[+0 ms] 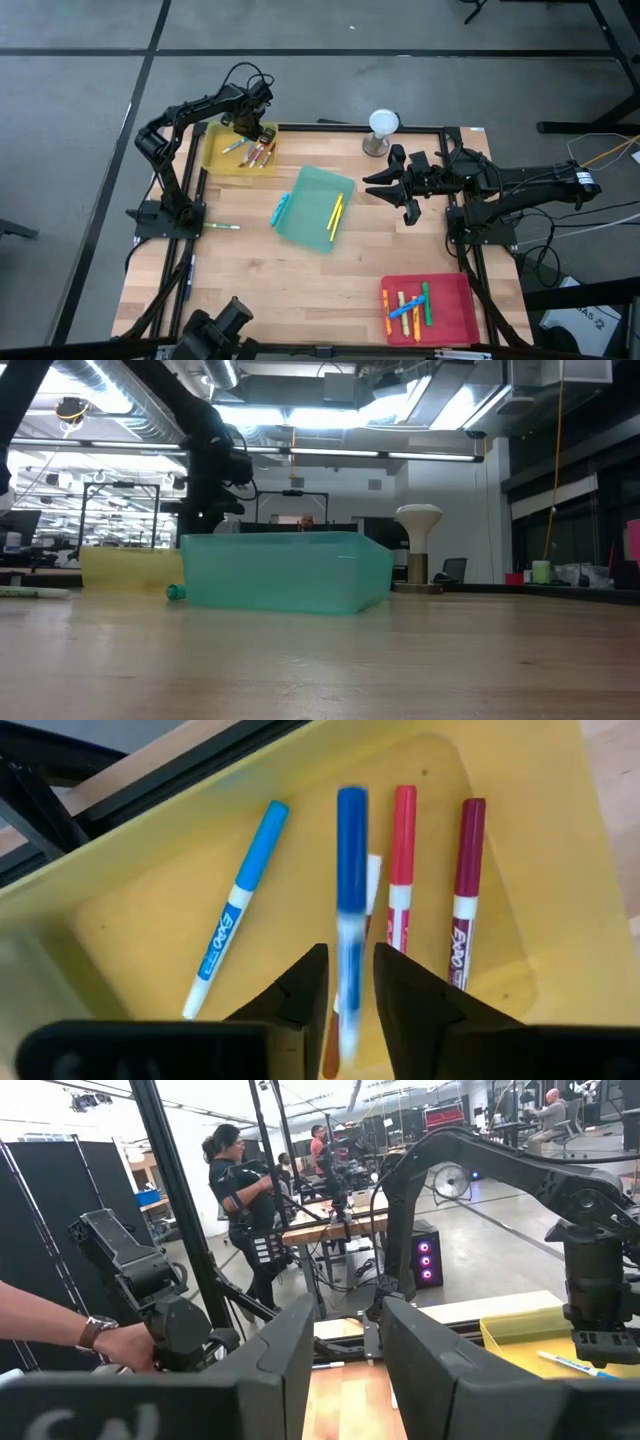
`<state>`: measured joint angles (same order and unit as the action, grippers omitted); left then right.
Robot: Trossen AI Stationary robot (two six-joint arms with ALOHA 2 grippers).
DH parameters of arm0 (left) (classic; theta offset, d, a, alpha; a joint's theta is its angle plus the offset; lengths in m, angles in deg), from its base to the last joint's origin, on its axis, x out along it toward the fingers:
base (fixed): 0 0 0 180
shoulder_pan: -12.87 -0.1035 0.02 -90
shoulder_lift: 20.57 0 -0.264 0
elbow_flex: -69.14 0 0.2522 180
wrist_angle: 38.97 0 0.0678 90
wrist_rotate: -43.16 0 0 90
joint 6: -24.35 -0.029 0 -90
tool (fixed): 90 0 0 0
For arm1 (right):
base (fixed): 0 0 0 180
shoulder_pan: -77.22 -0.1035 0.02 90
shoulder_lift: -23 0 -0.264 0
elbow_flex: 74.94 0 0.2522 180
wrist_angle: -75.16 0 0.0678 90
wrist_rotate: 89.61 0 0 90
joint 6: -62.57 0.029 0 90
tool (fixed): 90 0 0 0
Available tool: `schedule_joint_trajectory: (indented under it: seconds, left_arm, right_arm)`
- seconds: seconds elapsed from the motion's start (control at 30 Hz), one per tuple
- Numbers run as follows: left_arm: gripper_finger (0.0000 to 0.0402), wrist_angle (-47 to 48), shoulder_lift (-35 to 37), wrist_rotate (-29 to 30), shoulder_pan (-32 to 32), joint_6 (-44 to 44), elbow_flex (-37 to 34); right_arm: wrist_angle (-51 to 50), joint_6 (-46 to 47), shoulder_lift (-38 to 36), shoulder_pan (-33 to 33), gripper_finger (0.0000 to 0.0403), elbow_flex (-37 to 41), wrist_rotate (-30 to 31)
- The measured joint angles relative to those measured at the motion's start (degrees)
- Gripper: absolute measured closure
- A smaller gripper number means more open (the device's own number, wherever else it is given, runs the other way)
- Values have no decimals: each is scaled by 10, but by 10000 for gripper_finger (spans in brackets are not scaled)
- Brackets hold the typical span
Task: Pick & Place Markers
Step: Put the green marker pen into the yellow bin
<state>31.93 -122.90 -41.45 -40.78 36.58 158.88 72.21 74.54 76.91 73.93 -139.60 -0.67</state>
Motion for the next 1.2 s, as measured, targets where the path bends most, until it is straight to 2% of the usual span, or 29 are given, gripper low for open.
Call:
schedule_joint_trajectory:
  seconds: [0.3, 0.63, 0.93, 1.2]
  left_arm:
    - [298, 20, 13, -9, 4, 0, 0]
    - [304, 63, 97, -8, 51, 15, 0]
    - [302, 95, 199, -8, 134, 82, 0]
    - [309, 115, 256, -5, 236, 97, 0]
  right_arm:
    - [0, 0, 0, 0, 286, 0, 0]
    - [0, -2, 0, 0, 286, 0, 0]
    - [0, -2, 0, 0, 286, 0, 0]
    - [0, -2, 0, 0, 286, 0, 0]
